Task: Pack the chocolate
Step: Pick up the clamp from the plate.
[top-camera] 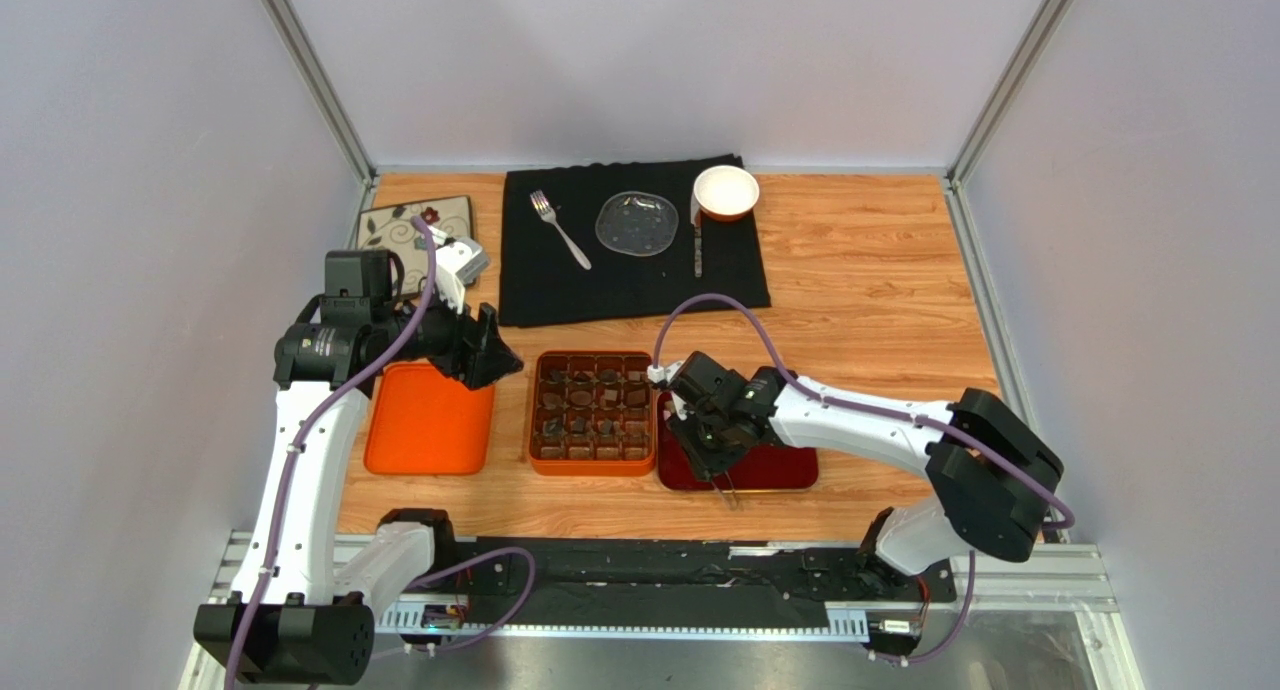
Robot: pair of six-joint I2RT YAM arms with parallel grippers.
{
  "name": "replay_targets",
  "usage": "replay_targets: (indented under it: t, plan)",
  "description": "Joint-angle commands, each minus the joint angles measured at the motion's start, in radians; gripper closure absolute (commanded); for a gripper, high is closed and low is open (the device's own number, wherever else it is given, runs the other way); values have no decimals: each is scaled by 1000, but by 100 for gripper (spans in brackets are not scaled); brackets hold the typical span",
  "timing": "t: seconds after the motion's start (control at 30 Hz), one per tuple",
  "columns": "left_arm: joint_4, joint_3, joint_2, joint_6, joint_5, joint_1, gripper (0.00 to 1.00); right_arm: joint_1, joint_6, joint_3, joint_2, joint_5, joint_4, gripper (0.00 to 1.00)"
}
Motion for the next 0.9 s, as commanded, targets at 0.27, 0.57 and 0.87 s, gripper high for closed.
replay_targets:
  t: [0.27,0.57,0.87]
  plan:
    - [8,40,-10,15,13,3,22,5,-34,79,55,16,45,81]
    - [8,33,-15,15,15,3,22,5,-46,122,104,27,47,82]
    - [8,35,-10,14,20,3,22,5,4,176,41,40,13,32]
